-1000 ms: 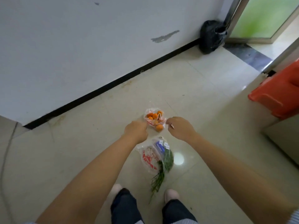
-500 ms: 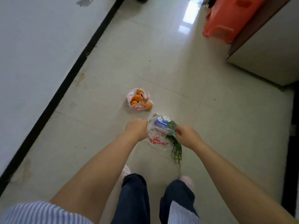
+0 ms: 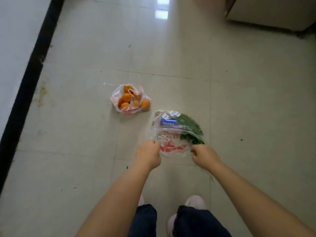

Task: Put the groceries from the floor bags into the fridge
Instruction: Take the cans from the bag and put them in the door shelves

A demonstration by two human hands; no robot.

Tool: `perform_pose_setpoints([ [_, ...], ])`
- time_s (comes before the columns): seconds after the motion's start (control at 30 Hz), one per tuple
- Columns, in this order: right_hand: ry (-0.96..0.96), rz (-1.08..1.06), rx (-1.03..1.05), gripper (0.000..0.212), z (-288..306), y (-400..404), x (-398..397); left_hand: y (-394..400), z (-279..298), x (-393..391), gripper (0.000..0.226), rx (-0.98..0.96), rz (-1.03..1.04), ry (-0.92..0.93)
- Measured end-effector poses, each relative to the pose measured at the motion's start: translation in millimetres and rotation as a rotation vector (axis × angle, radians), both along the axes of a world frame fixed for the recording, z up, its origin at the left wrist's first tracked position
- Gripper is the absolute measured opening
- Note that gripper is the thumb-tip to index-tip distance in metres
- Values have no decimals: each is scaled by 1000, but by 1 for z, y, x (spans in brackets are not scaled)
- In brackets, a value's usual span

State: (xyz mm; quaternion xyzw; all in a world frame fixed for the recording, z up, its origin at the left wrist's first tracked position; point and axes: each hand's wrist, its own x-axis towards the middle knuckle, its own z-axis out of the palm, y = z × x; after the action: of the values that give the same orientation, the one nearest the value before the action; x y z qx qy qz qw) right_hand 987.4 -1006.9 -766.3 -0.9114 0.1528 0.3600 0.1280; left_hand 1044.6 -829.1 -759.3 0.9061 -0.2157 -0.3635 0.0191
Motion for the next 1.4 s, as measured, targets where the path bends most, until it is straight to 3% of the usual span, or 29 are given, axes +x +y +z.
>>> perform_pose_setpoints([
  [0.13, -4, 174, -76, 29, -125, -23, 3, -24, -127, 15, 39, -61, -68, -78],
  [0.2, -186, 413, -131, 16, -184, -40, 9, -37, -187, 21, 39, -86, -143, -143],
  [0.27, -302, 597, -164, 26, -238, -57, 16, -51, -240, 27, 40, -139, -176, -218],
  [0.4, -512, 709, -174, 8, -301, -68, 33, -69, -312, 45, 36, -314, -129, -401],
  [0.47, -554, 667, -191, 1, -320, -71, 35, -72, -334, 55, 34, -340, -130, -484],
  [0.57, -538, 497, -221, 20, -327, -74, 31, -74, -345, 60, 25, -262, -178, -471],
  [0.8, -484, 311, -344, 39, -331, -95, 29, -80, -338, 93, 28, -253, -144, -506],
  [0.93, -598, 164, -378, 25, -325, -96, 41, -99, -323, 112, 24, -354, -3, -520],
  [1.03, -615, 117, -322, 34, -326, -84, 43, -106, -319, 112, 26, -392, 69, -478],
  [1.23, -401, -82, -357, 57, -328, -88, 43, -98, -325, 97, 57, -297, -91, -435],
  [1.33, -352, -190, -160, 70, -321, -99, 38, -95, -328, 94, 75, -273, -192, -454],
  [1.4, -391, -270, -34, 62, -312, -103, 33, -96, -325, 93, 79, -307, -205, -492],
])
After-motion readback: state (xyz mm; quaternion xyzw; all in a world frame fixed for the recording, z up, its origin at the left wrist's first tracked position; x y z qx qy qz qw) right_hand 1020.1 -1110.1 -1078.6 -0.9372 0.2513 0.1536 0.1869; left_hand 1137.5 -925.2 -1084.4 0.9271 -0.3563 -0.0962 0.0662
